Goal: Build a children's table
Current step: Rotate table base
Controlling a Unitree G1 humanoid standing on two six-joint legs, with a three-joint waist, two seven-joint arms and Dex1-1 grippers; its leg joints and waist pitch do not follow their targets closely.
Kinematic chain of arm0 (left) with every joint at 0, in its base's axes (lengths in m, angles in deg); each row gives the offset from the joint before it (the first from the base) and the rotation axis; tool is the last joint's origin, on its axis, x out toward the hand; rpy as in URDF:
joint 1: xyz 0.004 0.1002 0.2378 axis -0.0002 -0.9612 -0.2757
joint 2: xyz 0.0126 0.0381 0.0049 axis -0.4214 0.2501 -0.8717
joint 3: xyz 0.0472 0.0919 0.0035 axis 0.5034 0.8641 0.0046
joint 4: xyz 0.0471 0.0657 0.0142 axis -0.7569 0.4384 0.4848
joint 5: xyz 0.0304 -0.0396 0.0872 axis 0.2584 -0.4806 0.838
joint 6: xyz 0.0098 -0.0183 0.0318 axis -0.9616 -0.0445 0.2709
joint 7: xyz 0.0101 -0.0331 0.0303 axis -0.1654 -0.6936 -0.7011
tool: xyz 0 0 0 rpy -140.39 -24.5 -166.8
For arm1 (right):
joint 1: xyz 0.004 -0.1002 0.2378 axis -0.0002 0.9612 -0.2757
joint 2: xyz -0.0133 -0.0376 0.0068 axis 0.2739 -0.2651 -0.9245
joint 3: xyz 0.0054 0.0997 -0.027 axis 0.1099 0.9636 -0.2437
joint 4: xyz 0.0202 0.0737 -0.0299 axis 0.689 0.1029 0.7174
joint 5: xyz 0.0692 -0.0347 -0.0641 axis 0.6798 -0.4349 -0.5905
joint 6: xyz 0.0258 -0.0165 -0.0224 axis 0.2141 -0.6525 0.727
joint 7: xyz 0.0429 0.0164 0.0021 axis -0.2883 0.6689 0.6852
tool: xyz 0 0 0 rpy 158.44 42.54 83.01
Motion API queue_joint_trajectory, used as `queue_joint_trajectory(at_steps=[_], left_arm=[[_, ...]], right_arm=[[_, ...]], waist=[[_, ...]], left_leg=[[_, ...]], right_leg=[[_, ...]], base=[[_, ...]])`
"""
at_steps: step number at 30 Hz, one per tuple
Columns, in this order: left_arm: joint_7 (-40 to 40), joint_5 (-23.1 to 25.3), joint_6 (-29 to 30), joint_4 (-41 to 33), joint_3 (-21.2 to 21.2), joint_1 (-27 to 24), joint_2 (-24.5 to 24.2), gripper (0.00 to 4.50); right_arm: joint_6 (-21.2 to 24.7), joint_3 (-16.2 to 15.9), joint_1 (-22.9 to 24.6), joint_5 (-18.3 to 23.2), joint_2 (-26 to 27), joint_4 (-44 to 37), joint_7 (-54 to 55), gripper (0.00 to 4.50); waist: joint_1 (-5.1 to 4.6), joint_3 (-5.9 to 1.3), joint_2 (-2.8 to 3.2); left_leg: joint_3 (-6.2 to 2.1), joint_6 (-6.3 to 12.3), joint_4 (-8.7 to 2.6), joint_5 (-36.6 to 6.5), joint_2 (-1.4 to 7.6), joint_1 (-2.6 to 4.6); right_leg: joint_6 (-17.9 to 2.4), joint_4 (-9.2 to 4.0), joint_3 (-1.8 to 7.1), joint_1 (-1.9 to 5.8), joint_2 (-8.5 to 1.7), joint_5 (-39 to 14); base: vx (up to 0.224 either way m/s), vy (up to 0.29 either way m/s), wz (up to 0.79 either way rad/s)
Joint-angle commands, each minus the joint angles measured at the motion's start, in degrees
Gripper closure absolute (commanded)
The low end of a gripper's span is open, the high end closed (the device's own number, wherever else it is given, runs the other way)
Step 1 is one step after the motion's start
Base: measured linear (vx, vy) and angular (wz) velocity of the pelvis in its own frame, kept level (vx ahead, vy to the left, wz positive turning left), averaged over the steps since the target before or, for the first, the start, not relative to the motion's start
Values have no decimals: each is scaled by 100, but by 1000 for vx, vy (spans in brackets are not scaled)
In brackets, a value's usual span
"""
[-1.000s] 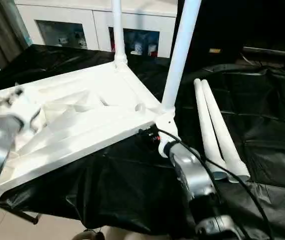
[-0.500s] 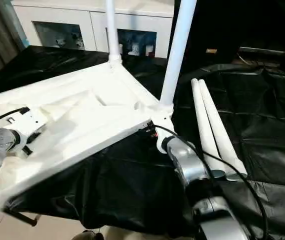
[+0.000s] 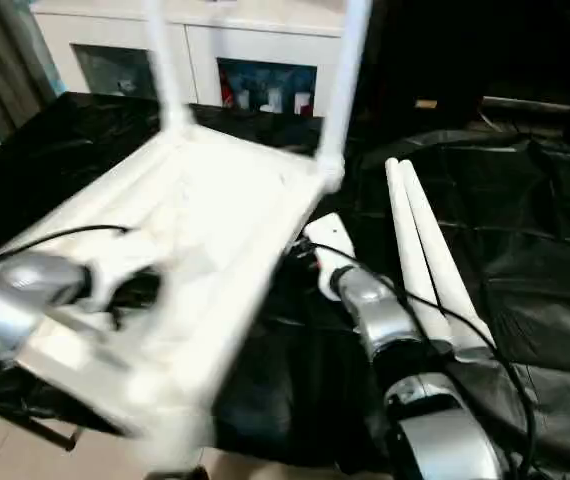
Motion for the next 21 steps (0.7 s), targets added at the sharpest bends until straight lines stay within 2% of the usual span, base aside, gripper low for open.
queue_joint_trajectory(at_steps=[1, 3, 5, 6, 8, 9, 11, 12, 13, 14, 15, 16, 19, 21], left_arm=[[-253, -321, -294, 250, 203, 293, 378, 328], [-272, -311, -426, 581, 248, 503, 543, 328], [-151, -182, -802, 1276, 260, 868, 828, 328], [-78, -142, -885, 1416, 260, 941, 881, 328], [94, -50, -1064, 1696, 264, 1090, 984, 328], [519, 58, -1255, 2177, 191, 1351, 1159, 328], [1132, 173, -1363, 2668, 83, 1635, 1335, 328], [1177, 177, -1388, 2734, 75, 1669, 1350, 328], [1194, 178, -1397, 2757, 72, 1681, 1356, 328], [1793, 358, -1522, 3131, 97, 1887, 1379, 328], [2123, 441, -1544, 3321, 103, 1990, 1382, 328], [2219, 462, -1559, 3372, 102, 2018, 1381, 328], [3106, 561, -1815, 3914, 6, 2284, 1388, 328], [3340, 547, -1939, 4073, -74, 2349, 1413, 328]], right_arm=[[-156, -69, -131, 15, 97, -43, -135, 99], [-194, -42, -137, 14, 47, -16, -142, 99], [-269, -4, -152, -28, -35, 34, -127, 99], [-275, 4, -152, -36, -52, 32, -123, 99], [-284, 18, -151, -51, -87, 22, -116, 99], [-278, 38, -134, -53, -145, -38, -115, 99], [-267, 66, -104, -48, -206, -120, -102, 99], [-268, 67, -102, -47, -211, -125, -99, 99], [-269, 68, -101, -47, -213, -127, -98, 99], [-256, 90, -62, -47, -250, -205, -86, 99], [-250, 100, -34, -54, -275, -260, -78, 99], [-248, 104, -23, -57, -282, -281, -75, 99], [-218, 165, 107, -51, -352, -575, -30, 99], [-201, 195, 153, -41, -373, -692, 2, 99]], waist=[[-17, -460, 100], [-11, -472, 63], [-13, -482, 135], [-22, -482, 108], [-17, -487, 92], [-12, -488, 169], [-19, -478, 138], [-15, -478, 120], [-3, -482, 135], [-21, -482, 171], [-24, -494, 177], [-34, -489, 157], [-43, -504, 159], [-24, -509, 151]], left_leg=[[-23, -186, -390, -1158, 54, 179], [-26, -128, -376, -1046, 47, 155], [-30, -105, -356, -1031, 46, 162], [-23, -77, -350, -1037, 35, 162], [-32, -1, -340, -1039, 33, 141], [-38, 45, -334, -1069, 35, 145], [-26, 47, -331, -1240, 35, 177], [-40, 75, -336, -1268, 37, 152], [-44, 108, -337, -1233, 48, 150], [-53, 112, -336, -1203, 47, 131], [-51, 115, -326, -1177, 48, 153], [-59, 132, -328, -1170, 44, 134], [-69, 204, -316, -1070, 35, 128], [-69, 252, -305, -1002, 36, 133]], right_leg=[[-1466, -342, 167, 257, -211, 107], [-1520, -317, 163, 293, -217, 307], [-1554, -312, 158, 298, -218, 426], [-1576, -319, 154, 309, -201, 507], [-1596, -318, 151, 339, -221, 537], [-1604, -320, 145, 329, -228, 451], [-1587, -371, 145, 321, -211, 245], [-1568, -370, 141, 346, -232, 93], [-1563, -382, 138, 333, -248, -17], [-1567, -371, 136, 341, -245, -12], [-1556, -378, 134, 331, -221, 80], [-1556, -368, 128, 346, -214, 160], [-1536, -357, 119, 352, -210, 344], [-1570, -351, 117, 350, -208, 447]], base=[[0, 0, 0], [0, 0, 0], [0, 0, 0], [0, 0, 0], [0, 0, 0], [0, 0, 0], [0, 0, 0], [0, 0, 0], [0, 0, 0], [0, 0, 0], [0, 0, 0], [0, 0, 0], [0, 0, 0], [0, 0, 0]])
